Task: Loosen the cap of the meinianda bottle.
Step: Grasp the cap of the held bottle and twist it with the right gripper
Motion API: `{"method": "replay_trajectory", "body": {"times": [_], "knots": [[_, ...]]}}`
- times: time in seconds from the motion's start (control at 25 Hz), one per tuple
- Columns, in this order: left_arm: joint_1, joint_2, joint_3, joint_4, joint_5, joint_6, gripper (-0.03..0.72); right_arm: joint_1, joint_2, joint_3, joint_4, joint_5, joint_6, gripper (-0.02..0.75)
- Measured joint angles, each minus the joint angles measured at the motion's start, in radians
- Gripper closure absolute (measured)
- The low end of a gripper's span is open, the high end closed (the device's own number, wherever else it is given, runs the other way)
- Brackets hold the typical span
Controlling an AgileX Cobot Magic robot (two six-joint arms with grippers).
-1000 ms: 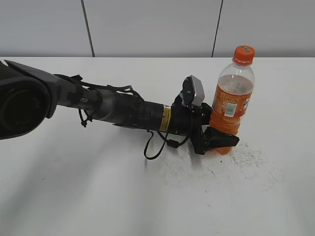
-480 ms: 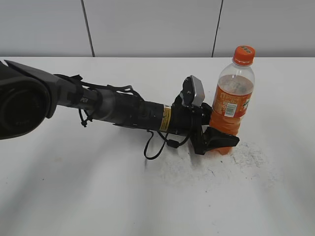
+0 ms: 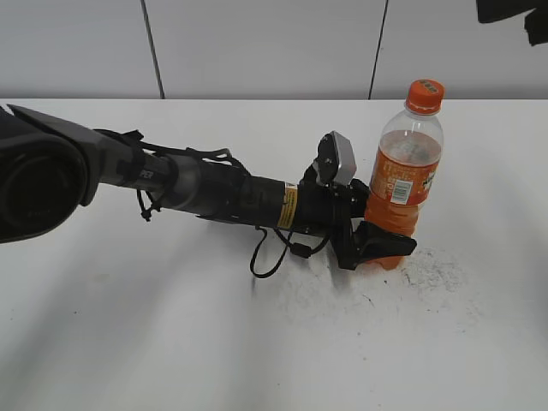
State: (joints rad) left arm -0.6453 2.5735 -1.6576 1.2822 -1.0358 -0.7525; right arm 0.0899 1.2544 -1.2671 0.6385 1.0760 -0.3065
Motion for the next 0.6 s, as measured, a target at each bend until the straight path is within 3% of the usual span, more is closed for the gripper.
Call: {"method": "replay_trajectory", "body": {"times": [0.28, 0.6], "knots": [[0.0, 0.0, 0.0, 0.001, 0.0, 0.0, 0.164, 0.197, 0.233, -0.294, -0.359, 0.131, 0.297, 0.231], [0.0, 0.0, 0.0, 0.002, 0.0, 0.0, 0.163, 0.229, 0.374, -0.354, -0.412, 0.136, 0.313, 0.231]]}}
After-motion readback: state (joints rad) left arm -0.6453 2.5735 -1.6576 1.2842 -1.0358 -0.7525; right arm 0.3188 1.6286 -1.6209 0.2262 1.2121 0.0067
